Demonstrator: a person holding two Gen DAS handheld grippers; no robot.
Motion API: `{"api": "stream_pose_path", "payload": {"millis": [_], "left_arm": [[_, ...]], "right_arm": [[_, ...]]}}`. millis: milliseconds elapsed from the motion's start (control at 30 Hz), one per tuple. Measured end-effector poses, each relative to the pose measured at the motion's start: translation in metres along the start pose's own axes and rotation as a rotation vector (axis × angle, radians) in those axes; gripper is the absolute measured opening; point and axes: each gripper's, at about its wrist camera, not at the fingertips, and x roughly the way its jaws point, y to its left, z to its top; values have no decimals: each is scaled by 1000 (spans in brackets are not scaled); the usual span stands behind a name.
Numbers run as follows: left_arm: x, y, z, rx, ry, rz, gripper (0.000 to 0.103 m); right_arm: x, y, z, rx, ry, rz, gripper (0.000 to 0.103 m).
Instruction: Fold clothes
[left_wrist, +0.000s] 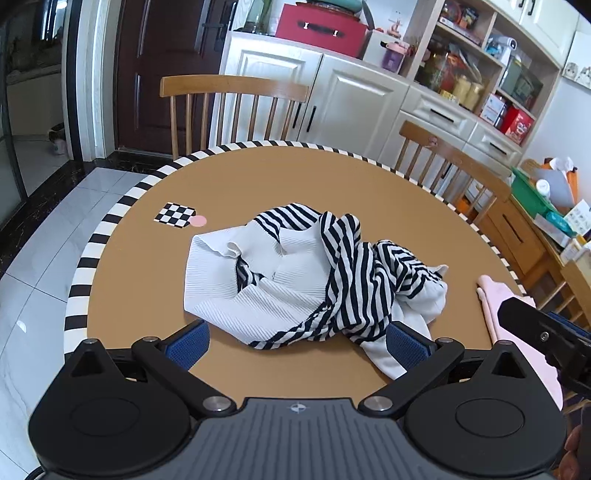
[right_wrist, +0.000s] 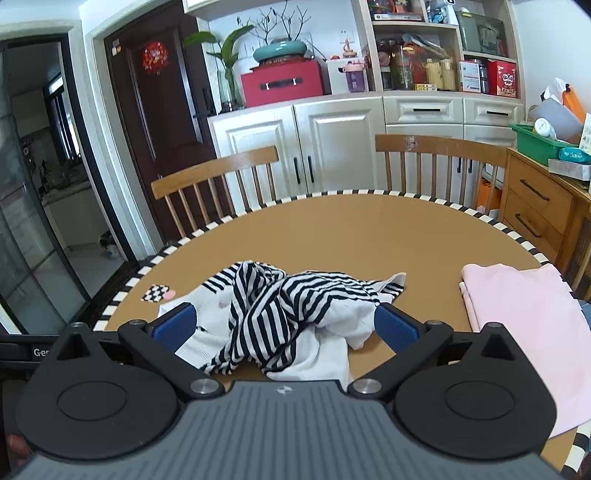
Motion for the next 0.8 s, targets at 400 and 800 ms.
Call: {"api": "stream_pose_path", "payload": {"millis": [400, 800], "left_arm": [[0, -2, 0, 12, -14, -3, 103], [-23, -6, -5, 34, -70, 4, 103]], "right_arm": [[4, 0, -3, 4, 13, -10, 103], [-11, 5, -4, -11, -21, -8, 103]]}}
